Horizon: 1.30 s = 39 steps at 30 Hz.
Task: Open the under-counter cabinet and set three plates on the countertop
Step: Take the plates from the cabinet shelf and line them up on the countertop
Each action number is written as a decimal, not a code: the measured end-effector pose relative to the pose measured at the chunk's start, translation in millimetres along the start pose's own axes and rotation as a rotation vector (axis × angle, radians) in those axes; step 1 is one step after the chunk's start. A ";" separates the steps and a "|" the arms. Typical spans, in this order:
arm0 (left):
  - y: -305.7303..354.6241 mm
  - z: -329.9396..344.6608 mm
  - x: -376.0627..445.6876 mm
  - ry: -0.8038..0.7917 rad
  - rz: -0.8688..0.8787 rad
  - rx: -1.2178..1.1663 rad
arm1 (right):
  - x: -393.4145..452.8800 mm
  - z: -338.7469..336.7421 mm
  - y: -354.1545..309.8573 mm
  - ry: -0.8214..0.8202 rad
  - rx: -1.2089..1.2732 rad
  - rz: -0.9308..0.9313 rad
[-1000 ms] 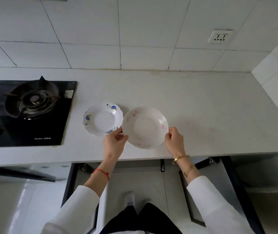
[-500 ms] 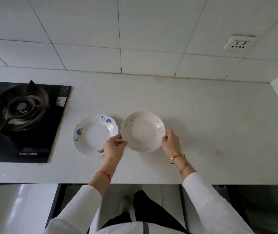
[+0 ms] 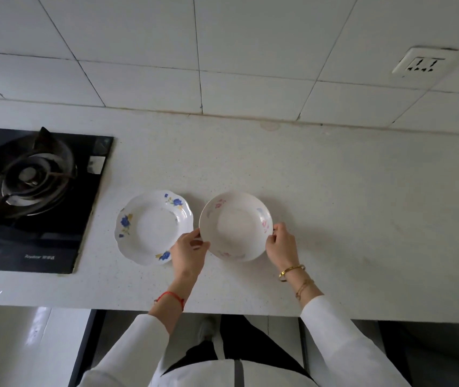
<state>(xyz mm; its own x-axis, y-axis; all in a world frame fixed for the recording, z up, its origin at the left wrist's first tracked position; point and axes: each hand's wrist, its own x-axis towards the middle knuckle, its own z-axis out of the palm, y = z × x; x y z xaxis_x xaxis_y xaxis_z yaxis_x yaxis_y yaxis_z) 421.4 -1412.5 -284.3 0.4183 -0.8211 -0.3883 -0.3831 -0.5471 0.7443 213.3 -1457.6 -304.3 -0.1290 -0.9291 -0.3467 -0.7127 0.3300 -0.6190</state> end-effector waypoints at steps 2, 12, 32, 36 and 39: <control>-1.8 0.5 -0.8 0.007 0.004 0.006 | -0.9 1.3 2.1 -0.003 -0.001 -0.001; -10.0 3.3 -3.8 -0.012 0.001 -0.014 | -6.5 6.8 11.4 -0.022 0.016 0.008; -18.5 -14.2 -11.9 -0.065 0.207 0.151 | -30.0 -1.0 4.7 -0.054 -0.013 0.025; -16.2 -31.5 -17.5 -0.001 0.281 0.099 | -46.9 -11.4 0.0 0.041 -0.093 -0.056; -13.6 -44.2 -26.2 -0.005 0.441 0.143 | -63.9 -19.4 -6.0 0.122 -0.124 -0.150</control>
<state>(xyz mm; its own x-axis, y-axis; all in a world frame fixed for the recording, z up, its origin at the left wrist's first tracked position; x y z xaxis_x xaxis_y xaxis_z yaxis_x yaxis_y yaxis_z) 452.1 -1376.4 -260.3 0.1865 -0.9809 -0.0545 -0.6332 -0.1624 0.7567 212.4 -1403.4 -264.8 -0.0925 -0.9819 -0.1650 -0.8085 0.1708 -0.5631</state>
